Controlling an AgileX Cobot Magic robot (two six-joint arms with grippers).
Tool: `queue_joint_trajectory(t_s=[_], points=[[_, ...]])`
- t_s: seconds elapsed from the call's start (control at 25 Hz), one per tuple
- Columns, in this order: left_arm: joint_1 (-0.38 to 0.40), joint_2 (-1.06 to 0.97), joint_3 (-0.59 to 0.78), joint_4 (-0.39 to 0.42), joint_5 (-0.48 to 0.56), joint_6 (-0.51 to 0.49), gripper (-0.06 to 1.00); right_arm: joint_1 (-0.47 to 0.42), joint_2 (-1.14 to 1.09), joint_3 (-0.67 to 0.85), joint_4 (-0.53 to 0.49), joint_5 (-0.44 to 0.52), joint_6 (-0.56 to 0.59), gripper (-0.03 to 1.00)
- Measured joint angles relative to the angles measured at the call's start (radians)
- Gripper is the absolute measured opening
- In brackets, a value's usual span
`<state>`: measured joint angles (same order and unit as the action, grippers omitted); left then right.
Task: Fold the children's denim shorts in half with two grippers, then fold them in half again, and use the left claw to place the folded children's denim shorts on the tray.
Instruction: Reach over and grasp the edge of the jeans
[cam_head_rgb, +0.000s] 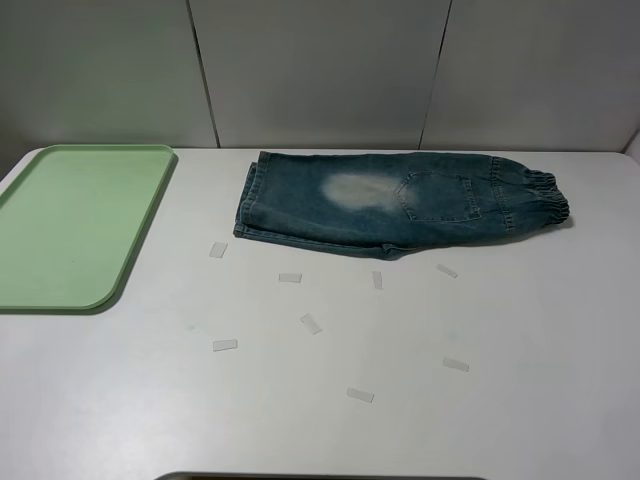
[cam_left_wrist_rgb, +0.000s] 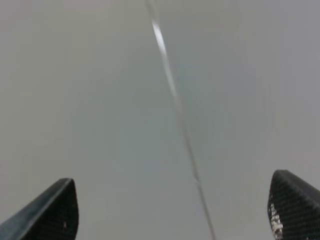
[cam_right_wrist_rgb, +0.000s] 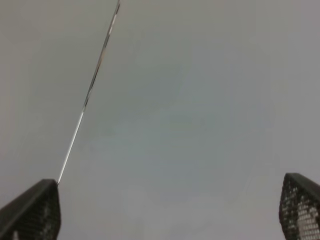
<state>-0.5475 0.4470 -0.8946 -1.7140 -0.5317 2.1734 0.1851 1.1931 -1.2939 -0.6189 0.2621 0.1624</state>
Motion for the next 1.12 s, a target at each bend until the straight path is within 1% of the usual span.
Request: queue_joint_trajectory(t_s=[0.16, 0.28, 0.52, 0.64, 0.76, 0.92, 0.96, 1.12], points=[[0.000, -0.103, 0.000, -0.002, -0.007, 0.010, 0.76, 0.000, -0.016, 0.000, 0.016, 0.006, -0.003, 0.66], [0.000, -0.146, 0.000, -0.003, -0.007, -0.008, 0.76, 0.000, -0.016, 0.000, 0.036, 0.015, -0.003, 0.66], [0.000, -0.185, 0.003, -0.004, -0.019, -0.133, 0.76, 0.001, -0.015, 0.000, 0.056, 0.018, -0.003, 0.66], [0.000, -0.184, 0.029, -0.004, 0.025, -0.229, 0.76, 0.004, -0.015, 0.000, 0.056, 0.019, -0.003, 0.66], [0.000, -0.183, 0.065, -0.006, 0.138, -0.309, 0.76, 0.005, -0.015, 0.000, 0.057, 0.019, -0.003, 0.66], [0.000, -0.178, 0.124, -0.009, 0.329, -0.391, 0.76, 0.005, -0.015, 0.000, 0.057, 0.019, -0.003, 0.66], [0.000, -0.171, 0.155, -0.009, 0.437, -0.414, 0.76, 0.005, -0.015, 0.000, 0.058, 0.019, -0.003, 0.66], [0.000, -0.152, 0.210, -0.009, 0.611, -0.425, 0.76, 0.005, -0.015, 0.000, 0.058, 0.019, -0.003, 0.66]])
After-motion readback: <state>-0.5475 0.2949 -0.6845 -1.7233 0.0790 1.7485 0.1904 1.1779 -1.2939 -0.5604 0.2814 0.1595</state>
